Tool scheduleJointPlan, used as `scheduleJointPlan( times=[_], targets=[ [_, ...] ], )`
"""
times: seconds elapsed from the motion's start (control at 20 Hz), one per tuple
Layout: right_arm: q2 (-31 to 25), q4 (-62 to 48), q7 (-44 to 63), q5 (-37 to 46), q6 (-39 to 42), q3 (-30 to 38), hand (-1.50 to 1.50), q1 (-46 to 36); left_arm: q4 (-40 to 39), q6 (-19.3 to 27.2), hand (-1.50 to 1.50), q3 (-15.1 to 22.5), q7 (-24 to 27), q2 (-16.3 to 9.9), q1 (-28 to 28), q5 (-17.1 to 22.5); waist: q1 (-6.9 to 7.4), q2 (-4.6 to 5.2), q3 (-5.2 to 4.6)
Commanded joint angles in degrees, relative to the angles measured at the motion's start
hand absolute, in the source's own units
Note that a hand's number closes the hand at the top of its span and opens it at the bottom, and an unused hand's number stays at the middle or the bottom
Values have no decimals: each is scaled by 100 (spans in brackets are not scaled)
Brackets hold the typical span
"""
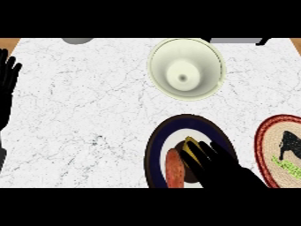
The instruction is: Pick the lemon from the plate and place it in the bowl
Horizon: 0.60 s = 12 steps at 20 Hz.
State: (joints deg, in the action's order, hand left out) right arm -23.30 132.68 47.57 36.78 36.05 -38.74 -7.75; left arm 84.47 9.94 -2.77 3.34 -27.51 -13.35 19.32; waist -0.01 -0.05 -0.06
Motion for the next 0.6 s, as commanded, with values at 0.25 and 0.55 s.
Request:
scheduleJointPlan(
  times=[0.25,0.55],
  targets=[
    [355,-45,-102,-358,687,592,-150,218,105,-101,0,-152,-18,295,152,-364,-6,-2,6],
    [221,-1344,-1348,411,-106,699,-150,306,-92,-429,0,-432,123,243,42,-339,-4,8,8]
  ],
)
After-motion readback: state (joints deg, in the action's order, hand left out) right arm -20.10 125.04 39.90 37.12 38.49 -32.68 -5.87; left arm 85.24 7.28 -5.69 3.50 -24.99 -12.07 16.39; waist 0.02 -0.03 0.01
